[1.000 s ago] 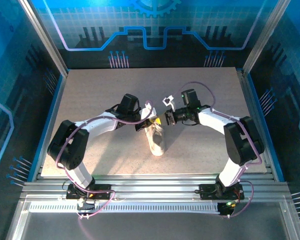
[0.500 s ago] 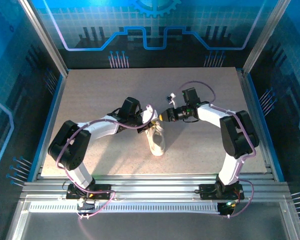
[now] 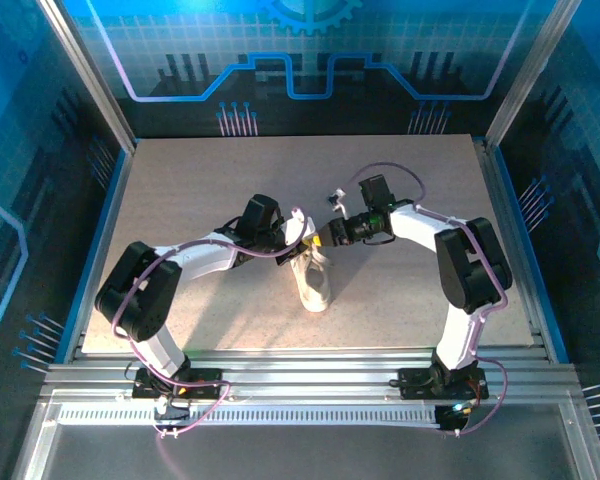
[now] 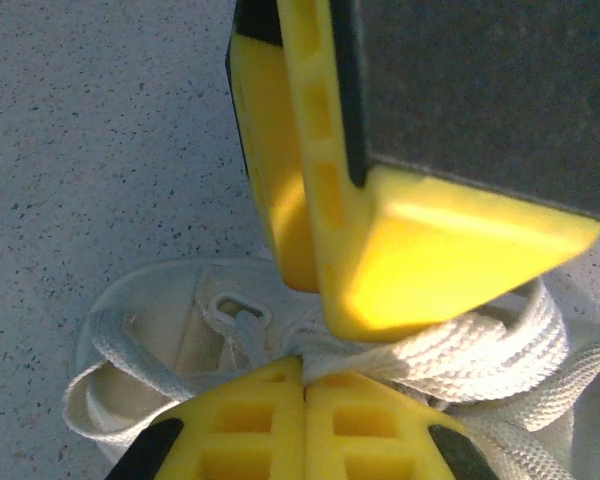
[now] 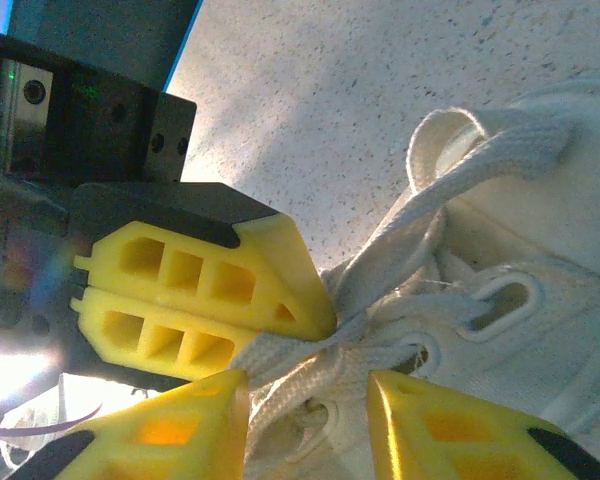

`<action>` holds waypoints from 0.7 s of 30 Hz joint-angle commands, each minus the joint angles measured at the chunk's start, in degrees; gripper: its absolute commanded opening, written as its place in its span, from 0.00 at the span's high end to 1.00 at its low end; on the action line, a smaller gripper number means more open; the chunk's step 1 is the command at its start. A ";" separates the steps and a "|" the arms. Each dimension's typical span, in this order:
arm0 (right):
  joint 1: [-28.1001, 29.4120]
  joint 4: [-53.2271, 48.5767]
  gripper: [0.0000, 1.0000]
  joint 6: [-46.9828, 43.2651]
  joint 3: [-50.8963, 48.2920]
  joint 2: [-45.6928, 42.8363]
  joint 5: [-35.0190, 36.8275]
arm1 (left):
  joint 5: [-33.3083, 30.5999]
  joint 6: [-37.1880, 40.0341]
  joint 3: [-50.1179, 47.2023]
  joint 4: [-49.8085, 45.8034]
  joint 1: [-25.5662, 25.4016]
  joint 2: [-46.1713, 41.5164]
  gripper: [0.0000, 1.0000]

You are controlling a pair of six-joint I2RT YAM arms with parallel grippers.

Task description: Tie the shoes

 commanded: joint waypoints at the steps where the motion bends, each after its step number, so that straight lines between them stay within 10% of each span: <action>1: 0.91 -3.50 0.64 -2.24 1.95 1.37 -2.57 | -0.62 -1.15 -0.83 1.28 -0.34 -2.20 1.00; 21: 3.27 -10.61 0.67 -5.83 7.00 4.31 -3.11 | 0.56 -1.19 -1.96 2.86 -0.48 -2.69 1.00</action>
